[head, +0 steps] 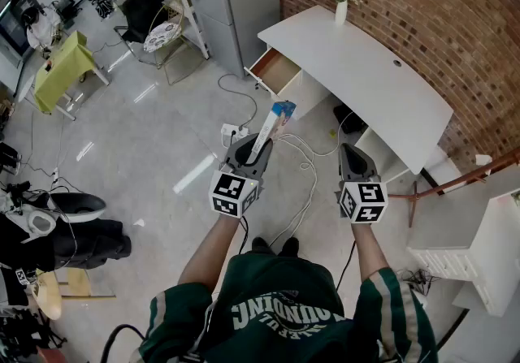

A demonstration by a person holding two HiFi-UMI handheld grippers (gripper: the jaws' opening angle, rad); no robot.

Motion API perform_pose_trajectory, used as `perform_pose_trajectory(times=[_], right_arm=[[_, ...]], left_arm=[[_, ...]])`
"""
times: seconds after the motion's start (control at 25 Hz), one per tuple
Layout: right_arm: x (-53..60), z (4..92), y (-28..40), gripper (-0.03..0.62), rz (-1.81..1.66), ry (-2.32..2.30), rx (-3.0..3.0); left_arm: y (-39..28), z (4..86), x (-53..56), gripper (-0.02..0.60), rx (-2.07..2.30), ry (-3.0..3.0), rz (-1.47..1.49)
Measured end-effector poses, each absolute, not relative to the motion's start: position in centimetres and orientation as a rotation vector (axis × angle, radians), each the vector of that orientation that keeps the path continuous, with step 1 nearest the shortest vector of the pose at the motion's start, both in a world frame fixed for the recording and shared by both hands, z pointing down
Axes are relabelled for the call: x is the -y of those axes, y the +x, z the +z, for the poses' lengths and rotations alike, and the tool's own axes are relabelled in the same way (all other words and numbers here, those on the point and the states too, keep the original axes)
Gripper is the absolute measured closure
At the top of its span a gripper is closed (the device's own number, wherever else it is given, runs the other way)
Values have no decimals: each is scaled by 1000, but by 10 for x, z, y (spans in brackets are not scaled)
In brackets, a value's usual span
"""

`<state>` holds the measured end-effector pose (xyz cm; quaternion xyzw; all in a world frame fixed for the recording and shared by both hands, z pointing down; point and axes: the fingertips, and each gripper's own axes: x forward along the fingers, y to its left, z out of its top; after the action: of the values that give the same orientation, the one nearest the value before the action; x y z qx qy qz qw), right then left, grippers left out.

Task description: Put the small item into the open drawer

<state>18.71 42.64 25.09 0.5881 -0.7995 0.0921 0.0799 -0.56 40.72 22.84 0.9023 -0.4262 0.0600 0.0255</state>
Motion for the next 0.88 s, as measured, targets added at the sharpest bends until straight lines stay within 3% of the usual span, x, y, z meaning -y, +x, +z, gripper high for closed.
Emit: perform_pose_trajectory(times=[0.88], right_arm=[[-412,268,157,569,308,1649,2422]], left_arm=[[-24,246,-397,486,1354,2727,189]])
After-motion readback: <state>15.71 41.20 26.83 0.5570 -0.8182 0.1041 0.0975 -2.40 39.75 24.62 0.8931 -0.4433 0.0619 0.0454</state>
